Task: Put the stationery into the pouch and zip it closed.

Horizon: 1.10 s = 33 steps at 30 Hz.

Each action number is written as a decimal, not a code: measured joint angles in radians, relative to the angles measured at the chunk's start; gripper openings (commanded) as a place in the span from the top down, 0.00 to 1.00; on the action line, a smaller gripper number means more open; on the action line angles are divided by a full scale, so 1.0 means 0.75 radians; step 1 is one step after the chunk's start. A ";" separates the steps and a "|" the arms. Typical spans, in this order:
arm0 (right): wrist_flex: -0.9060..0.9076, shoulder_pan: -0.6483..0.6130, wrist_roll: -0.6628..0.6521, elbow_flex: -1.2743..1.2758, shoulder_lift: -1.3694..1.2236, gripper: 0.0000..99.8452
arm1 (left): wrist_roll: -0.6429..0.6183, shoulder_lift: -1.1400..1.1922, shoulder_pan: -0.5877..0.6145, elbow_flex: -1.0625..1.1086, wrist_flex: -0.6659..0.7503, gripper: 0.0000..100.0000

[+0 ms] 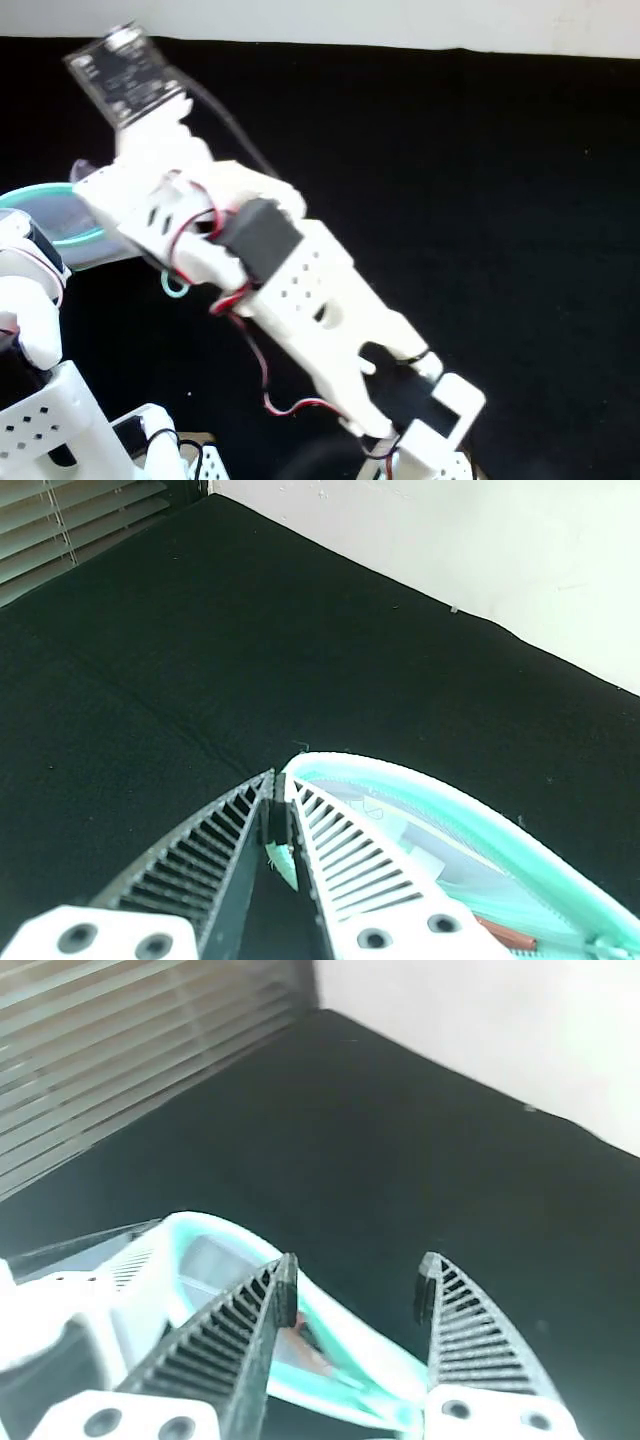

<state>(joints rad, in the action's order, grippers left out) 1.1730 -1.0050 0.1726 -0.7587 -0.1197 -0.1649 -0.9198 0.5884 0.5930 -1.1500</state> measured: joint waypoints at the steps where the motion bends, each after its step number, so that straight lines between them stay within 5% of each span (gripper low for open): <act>1: 0.016 0.023 0.000 -0.002 0.014 0.80 | 0.000 0.000 0.000 0.000 0.000 0.99; 14: 0.340 0.284 -0.008 -0.002 0.108 0.80 | 0.000 0.000 0.000 0.000 0.000 0.99; 33: 0.741 0.434 -0.505 0.094 0.110 0.80 | 0.000 0.000 0.000 0.000 0.000 0.99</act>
<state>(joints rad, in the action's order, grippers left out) 1.7285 -0.6797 -0.2064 -0.6882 -0.0368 -0.1649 -0.9198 0.5884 0.5930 -1.1500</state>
